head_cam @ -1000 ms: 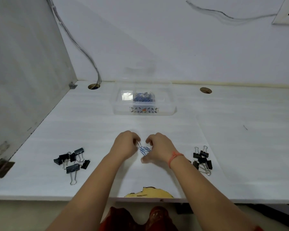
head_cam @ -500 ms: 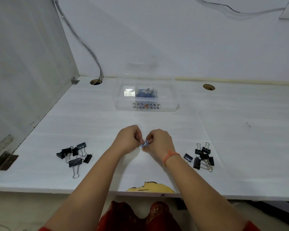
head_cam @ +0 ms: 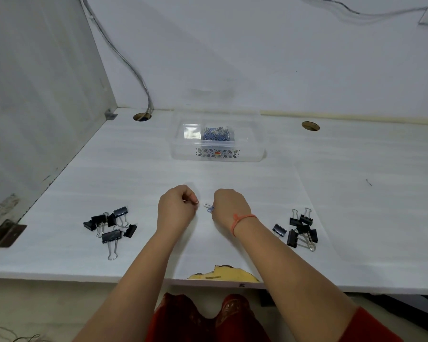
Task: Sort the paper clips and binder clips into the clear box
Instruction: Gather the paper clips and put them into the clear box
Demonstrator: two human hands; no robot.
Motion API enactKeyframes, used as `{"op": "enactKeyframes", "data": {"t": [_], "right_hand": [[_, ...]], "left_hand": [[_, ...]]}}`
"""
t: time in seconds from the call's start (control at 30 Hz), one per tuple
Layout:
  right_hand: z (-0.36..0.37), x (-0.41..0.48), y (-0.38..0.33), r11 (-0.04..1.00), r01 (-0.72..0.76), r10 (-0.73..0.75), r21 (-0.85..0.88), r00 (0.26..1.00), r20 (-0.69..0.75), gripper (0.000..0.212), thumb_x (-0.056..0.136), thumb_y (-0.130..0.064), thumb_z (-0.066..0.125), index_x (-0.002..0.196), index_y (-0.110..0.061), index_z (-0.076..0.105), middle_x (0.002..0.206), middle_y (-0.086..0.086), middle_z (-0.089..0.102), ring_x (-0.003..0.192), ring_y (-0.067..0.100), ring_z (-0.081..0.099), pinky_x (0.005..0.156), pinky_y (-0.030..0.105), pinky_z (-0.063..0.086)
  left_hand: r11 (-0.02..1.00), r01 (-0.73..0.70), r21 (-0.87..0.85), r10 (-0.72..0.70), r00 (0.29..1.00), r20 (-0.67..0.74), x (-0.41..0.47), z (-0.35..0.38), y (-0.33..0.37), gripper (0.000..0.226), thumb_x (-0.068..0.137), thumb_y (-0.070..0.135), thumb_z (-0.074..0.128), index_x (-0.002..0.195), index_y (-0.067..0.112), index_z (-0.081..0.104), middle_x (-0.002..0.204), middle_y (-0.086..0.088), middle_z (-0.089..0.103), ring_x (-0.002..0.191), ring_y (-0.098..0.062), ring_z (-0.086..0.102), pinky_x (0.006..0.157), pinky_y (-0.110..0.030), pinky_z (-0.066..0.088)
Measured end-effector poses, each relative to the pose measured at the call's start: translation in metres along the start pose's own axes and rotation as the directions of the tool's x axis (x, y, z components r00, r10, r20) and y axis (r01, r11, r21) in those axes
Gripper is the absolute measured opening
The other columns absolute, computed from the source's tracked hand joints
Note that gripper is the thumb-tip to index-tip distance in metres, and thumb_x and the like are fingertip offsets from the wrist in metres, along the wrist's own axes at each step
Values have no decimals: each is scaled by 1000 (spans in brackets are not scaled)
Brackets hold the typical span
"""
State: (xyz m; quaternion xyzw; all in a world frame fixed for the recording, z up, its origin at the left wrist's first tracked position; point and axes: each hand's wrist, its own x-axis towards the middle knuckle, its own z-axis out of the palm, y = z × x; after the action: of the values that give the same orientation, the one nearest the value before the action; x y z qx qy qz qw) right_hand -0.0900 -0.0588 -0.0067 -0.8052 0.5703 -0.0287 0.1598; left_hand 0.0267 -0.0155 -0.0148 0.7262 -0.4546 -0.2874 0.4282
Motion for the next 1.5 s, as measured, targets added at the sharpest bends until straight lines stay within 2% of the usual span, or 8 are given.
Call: {"op": "enactKeyframes", "data": {"t": [0.27,0.43,0.6,0.73,0.97,1.1,1.23,1.5], "right_hand": [[16,-18,4,982,150,-164,-111,978,-130,19,89,1,44,108,-2,50,111,18,59,95,32,53,68,29,25],[6,-17,15,972,16,28,236,984,-178,17,93,-15,49,94,-2,61,97,14,66,83,29,53,68,30,36],[-16,-10,38,689,-223,229,690,970,86,33,84,-3,58,52,-13,55,35,-6,51,37,10,50,52,24,48],[-39,-12,45,360,-246,259,900,953,157,7,82,4,64,77,-1,63,57,8,55,42,12,52,52,20,55],[-91,30,35,248,-114,301,962,953,35,15,79,9,65,69,-2,62,63,9,57,40,11,55,51,19,58],[-114,76,26,313,-67,323,948,946,-40,12,76,10,65,66,3,64,62,12,60,44,16,58,54,23,59],[-117,132,19,534,-112,366,838,924,-110,5,69,-1,70,68,4,70,66,16,69,58,27,69,75,43,61],[-109,200,26,834,-210,351,510,916,-196,17,70,-2,62,80,-2,76,78,12,75,75,24,72,71,31,60]], "left_hand": [[1000,10,-16,-11,999,-45,0,5,-4,35,71,-11,43,64,18,60,76,-8,71,78,-28,67,76,-39,54],[998,42,-44,-44,998,-55,-2,7,-4,29,75,-4,51,69,22,62,77,-4,70,81,-27,67,79,-43,55],[979,107,-173,-109,994,-5,-1,8,1,17,74,9,60,72,26,64,74,-4,68,82,-32,68,82,-49,56],[958,96,-271,-101,995,-4,1,12,18,12,74,15,61,71,26,66,79,-2,70,80,-27,66,84,-48,55],[926,-32,-377,-17,992,-124,48,12,75,12,81,10,60,84,20,67,86,-1,67,81,-18,61,76,-34,51],[934,-52,-354,-8,986,-166,89,13,95,12,83,11,58,90,17,67,83,4,64,77,-13,58,63,-25,45],[950,-37,-311,-8,990,-143,132,21,98,12,84,11,58,90,16,67,82,3,65,74,-12,58,62,-25,44],[946,26,-323,-71,989,-130,196,30,92,14,82,10,58,81,21,66,89,-3,68,84,-23,63,84,-42,55]]}}
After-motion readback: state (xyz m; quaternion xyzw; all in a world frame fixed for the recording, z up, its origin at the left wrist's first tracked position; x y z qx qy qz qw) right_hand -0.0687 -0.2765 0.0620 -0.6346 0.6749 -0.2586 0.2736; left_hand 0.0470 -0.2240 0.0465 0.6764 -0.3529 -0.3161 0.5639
